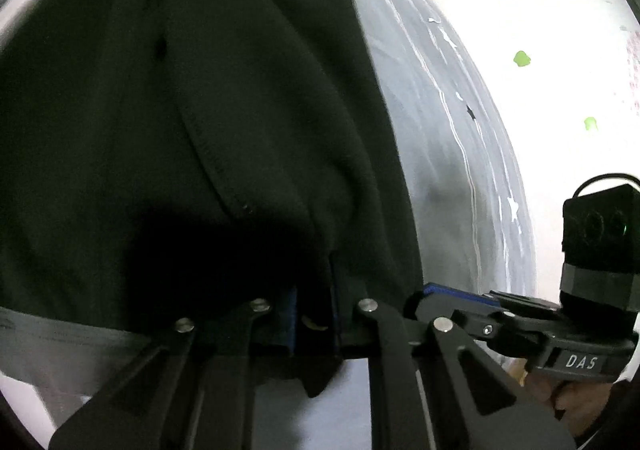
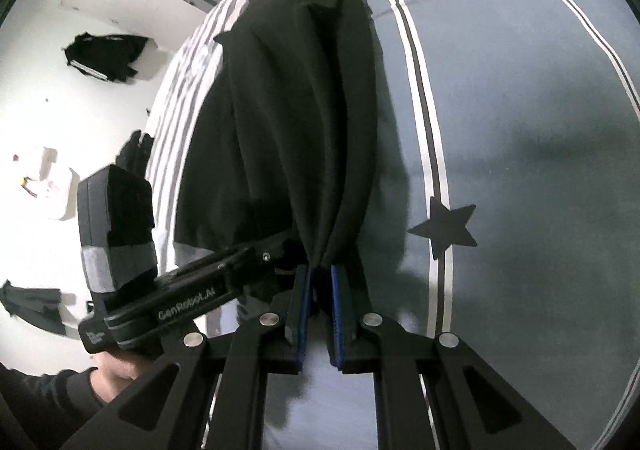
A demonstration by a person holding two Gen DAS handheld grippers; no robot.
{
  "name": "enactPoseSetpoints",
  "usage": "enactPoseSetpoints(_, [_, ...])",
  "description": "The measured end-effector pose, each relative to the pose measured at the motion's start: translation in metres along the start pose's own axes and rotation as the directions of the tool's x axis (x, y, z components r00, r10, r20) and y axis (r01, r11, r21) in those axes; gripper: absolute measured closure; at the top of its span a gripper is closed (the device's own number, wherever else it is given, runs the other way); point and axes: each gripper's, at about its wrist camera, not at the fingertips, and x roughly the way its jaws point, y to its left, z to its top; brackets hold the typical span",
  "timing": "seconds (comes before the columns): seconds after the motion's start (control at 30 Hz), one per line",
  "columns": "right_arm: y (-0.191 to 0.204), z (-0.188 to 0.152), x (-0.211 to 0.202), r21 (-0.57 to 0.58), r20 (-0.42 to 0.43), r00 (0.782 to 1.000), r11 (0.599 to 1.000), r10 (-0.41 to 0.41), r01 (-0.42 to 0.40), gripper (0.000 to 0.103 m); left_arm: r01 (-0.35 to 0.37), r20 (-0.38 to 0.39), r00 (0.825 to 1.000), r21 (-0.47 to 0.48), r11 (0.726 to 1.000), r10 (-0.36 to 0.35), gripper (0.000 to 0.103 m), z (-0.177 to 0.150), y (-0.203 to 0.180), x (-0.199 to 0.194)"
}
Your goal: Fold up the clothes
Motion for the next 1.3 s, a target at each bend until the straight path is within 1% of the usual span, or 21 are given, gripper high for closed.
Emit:
enactPoseSetpoints(0.13, [0.012, 0.000, -0.003, -0.029, 0.010, 1.000, 1.000, -0.012, 0.012, 0.095, -0.029, 0.074, 0.997, 0.031, 0.999, 0.027, 0.094, 0.001, -0.001, -0.048])
enactPoseSetpoints(0.23, [0.019, 0.004, -0.009, -0.045, 0.023, 1.000, 0.999, 0.017, -0.016, 0.095, -0.040, 0.135, 0.990, 0.023, 0.999, 0.037, 0.094, 0.011, 0.002, -0.094])
enactPoseSetpoints(0.33, [0.039, 0.011, -0.009, -0.052, 0.037, 0.997, 0.997, 0.066, -0.064, 0.095, -0.074, 0.153, 0.986, 0.030, 0.997, 0.069, 0.094, 0.026, 0.016, -0.135])
enactPoseSetpoints(0.4, [0.054, 0.016, -0.006, -0.056, 0.041, 0.994, 0.993, 0.102, -0.100, 0.095, -0.090, 0.146, 0.986, 0.027, 0.996, 0.085, 0.094, 0.033, 0.007, -0.138])
enactPoseSetpoints(0.43, [0.062, 0.018, -0.004, -0.059, 0.041, 0.992, 0.992, 0.116, -0.113, 0.095, -0.089, 0.123, 0.989, 0.020, 0.996, 0.086, 0.094, 0.035, 0.004, -0.136])
enactPoseSetpoints(0.47, [0.068, 0.019, -0.001, -0.067, 0.038, 0.992, 0.991, 0.119, -0.117, 0.095, -0.082, 0.079, 0.994, 0.005, 0.997, 0.081, 0.094, 0.034, 0.013, -0.132])
enactPoseSetpoints(0.53, [0.080, 0.021, 0.007, -0.080, 0.032, 0.992, 0.990, 0.120, -0.117, 0.095, -0.100, 0.019, 0.995, -0.023, 0.995, 0.101, 0.094, 0.026, 0.035, -0.116])
enactPoseSetpoints(0.6, [0.081, 0.018, 0.014, -0.074, 0.021, 0.995, 0.993, 0.093, -0.091, 0.095, -0.114, -0.056, 0.992, -0.052, 0.992, 0.111, 0.093, 0.010, 0.056, -0.089])
enactPoseSetpoints(0.67, [0.072, 0.012, 0.024, -0.045, 0.006, 0.998, 0.997, 0.059, -0.059, 0.092, -0.149, -0.119, 0.983, -0.087, 0.985, 0.138, 0.092, -0.003, 0.073, -0.068])
enactPoseSetpoints(0.7, [0.064, 0.008, 0.029, -0.026, -0.009, 0.999, 0.999, 0.035, -0.035, 0.092, -0.136, -0.135, 0.983, -0.115, 0.984, 0.120, 0.091, -0.008, 0.078, -0.066])
enactPoseSetpoints(0.77, [0.048, 0.003, 0.038, 0.017, -0.048, 0.999, 1.000, 0.014, -0.013, 0.089, -0.112, -0.165, 0.983, -0.170, 0.979, 0.083, 0.086, -0.017, 0.089, -0.061])
enactPoseSetpoints(0.83, [0.035, -0.001, 0.041, 0.043, -0.069, 0.998, 0.999, -0.007, 0.010, 0.078, -0.097, -0.181, 0.982, -0.207, 0.974, 0.059, 0.071, -0.025, 0.096, -0.058])
enactPoseSetpoints(0.9, [0.032, 0.000, 0.036, 0.037, -0.040, 0.999, 0.999, -0.003, 0.004, 0.074, -0.123, -0.106, 0.988, -0.133, 0.983, 0.109, 0.066, -0.025, 0.088, -0.077])
enactPoseSetpoints(0.93, [0.032, 0.003, 0.033, 0.025, -0.016, 1.000, 1.000, -0.007, 0.007, 0.071, -0.137, -0.072, 0.989, -0.112, 0.984, 0.129, 0.061, -0.022, 0.086, -0.085])
enactPoseSetpoints(0.97, [0.034, 0.007, 0.029, 0.013, 0.011, 1.000, 1.000, -0.016, 0.016, 0.067, -0.151, -0.032, 0.988, -0.100, 0.984, 0.149, 0.058, -0.018, 0.085, -0.093])
enactPoseSetpoints(1.0, [0.035, 0.012, 0.025, 0.002, 0.040, 0.999, 0.999, -0.034, 0.034, 0.059, -0.158, 0.010, 0.987, -0.091, 0.983, 0.159, 0.052, -0.012, 0.084, -0.100])
enactPoseSetpoints(1.03, [0.035, 0.017, 0.024, -0.003, 0.058, 0.997, 0.999, -0.050, 0.051, 0.058, -0.150, 0.052, 0.987, -0.091, 0.985, 0.155, 0.047, -0.001, 0.086, -0.106])
enactPoseSetpoints(1.1, [0.033, 0.034, 0.025, -0.004, 0.091, 0.991, 0.995, -0.095, 0.095, 0.053, -0.135, 0.116, 0.983, -0.092, 0.987, 0.145, 0.042, 0.026, 0.091, -0.109])
enactPoseSetpoints(1.13, [0.033, 0.044, 0.025, -0.003, 0.109, 0.987, 0.993, -0.117, 0.118, 0.053, -0.130, 0.136, 0.981, -0.083, 0.988, 0.140, 0.042, 0.040, 0.091, -0.107])
enactPoseSetpoints(1.2, [0.032, 0.066, 0.025, -0.002, 0.147, 0.978, 0.989, -0.148, 0.150, 0.052, -0.152, 0.198, 0.968, -0.033, 0.988, 0.156, 0.042, 0.076, 0.090, -0.098])
enactPoseSetpoints(1.3, [0.027, 0.113, 0.031, 0.004, 0.227, 0.956, 0.981, -0.187, 0.192, 0.050, -0.157, 0.243, 0.959, 0.014, 0.988, 0.149, 0.042, 0.126, 0.109, -0.082])
